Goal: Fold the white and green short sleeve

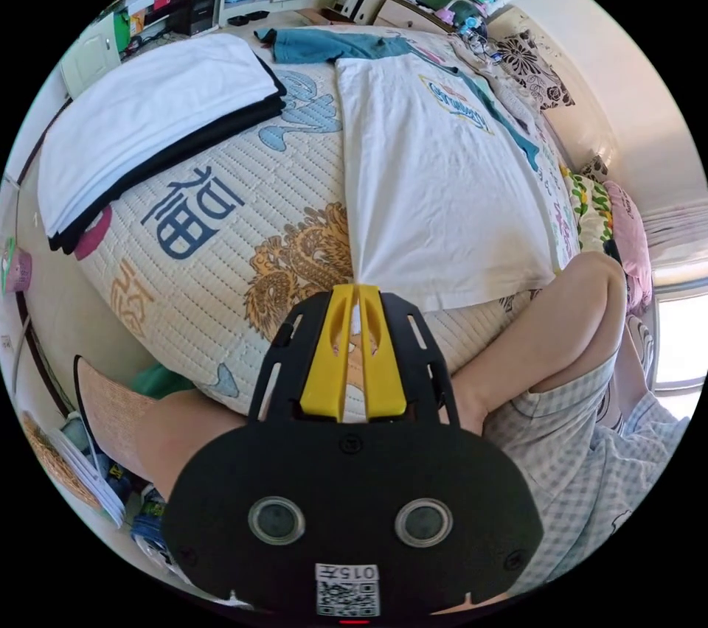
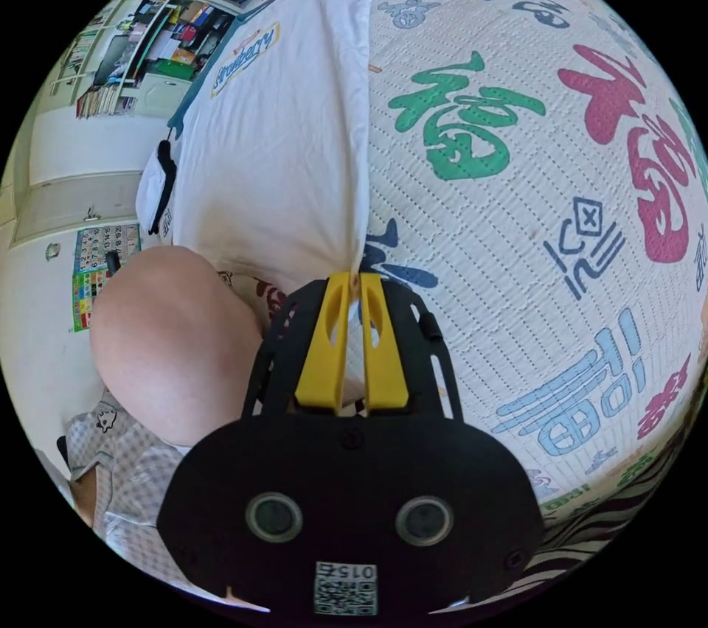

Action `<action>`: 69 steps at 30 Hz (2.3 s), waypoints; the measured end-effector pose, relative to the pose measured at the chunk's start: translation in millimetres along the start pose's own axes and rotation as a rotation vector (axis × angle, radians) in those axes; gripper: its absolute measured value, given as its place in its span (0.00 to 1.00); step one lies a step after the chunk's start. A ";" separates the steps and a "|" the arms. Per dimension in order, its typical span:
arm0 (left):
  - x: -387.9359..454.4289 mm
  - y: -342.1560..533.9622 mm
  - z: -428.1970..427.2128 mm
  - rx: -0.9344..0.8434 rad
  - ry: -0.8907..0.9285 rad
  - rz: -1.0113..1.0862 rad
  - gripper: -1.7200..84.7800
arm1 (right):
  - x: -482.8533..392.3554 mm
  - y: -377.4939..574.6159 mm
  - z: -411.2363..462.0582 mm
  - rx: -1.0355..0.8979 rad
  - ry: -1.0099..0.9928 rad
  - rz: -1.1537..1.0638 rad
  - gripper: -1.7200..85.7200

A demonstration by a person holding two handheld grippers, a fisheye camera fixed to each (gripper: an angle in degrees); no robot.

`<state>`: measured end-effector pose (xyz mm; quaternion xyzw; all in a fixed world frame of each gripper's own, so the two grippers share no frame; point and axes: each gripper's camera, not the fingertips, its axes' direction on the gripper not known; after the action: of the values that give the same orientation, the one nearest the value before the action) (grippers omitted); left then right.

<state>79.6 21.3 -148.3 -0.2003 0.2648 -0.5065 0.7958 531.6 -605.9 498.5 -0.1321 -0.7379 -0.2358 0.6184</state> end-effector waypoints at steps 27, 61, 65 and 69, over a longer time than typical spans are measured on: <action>209.0 41.0 31.1 -0.088 -0.448 0.394 0.01 | -229.0 11.5 -13.7 0.225 0.697 -0.274 0.04; 545.6 -256.2 -53.3 0.228 -0.278 0.713 0.04 | 31.0 -12.7 -141.7 1.122 -0.265 0.554 0.12; 599.0 -349.4 -26.3 0.241 -0.182 0.767 0.05 | 74.8 -58.3 -131.5 1.046 -0.150 0.600 0.13; 655.7 -426.9 19.4 0.194 -0.091 0.865 0.08 | 100.7 -87.5 -140.2 0.943 0.033 0.593 0.15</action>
<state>20.1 -749.4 -25.9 -0.0176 0.2400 -0.1401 0.9605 588.1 -762.0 597.9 -0.0394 -0.6851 0.3022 0.6617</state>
